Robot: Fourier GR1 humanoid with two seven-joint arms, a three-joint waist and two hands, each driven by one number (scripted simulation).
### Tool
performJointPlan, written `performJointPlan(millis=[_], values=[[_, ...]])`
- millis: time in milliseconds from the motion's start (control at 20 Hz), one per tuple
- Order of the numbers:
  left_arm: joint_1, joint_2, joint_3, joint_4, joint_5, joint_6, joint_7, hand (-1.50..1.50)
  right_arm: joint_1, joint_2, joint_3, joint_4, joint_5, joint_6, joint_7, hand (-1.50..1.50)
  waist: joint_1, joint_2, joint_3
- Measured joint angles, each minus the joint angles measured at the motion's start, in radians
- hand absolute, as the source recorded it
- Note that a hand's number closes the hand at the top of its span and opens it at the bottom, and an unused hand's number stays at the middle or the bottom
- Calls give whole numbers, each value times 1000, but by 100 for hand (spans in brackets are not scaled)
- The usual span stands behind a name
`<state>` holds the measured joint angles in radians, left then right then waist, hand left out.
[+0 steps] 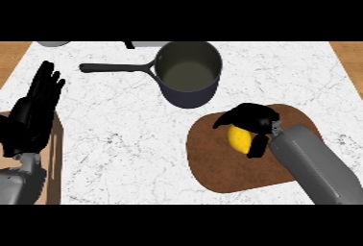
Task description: Pick the lemon from the cutting board and place it in the pot
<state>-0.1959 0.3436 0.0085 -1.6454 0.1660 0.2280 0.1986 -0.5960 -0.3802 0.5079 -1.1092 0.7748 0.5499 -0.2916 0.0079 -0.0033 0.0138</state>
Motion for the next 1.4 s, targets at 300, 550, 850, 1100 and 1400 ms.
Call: performJointPlan(millis=[300,550,850,1100,1400], values=[[-2,-6,6,8,-6,-12,-9,0,-17,13,12,46,73,-62,-111,150,0,-2,0],[-11,-14,17,11,-10,-14,1,0,0,35,10,41,120,-83,-144,150,-3,-6,-3],[-27,-12,6,3,-5,-24,28,0,-32,255,-6,47,112,-98,162,150,27,-3,-8],[-43,-20,-16,2,2,-37,34,0,-54,343,-11,34,61,-193,414,150,82,3,-10],[-65,-38,-46,11,4,-47,39,0,-122,372,-2,-32,-5,-385,683,150,129,2,-11]])
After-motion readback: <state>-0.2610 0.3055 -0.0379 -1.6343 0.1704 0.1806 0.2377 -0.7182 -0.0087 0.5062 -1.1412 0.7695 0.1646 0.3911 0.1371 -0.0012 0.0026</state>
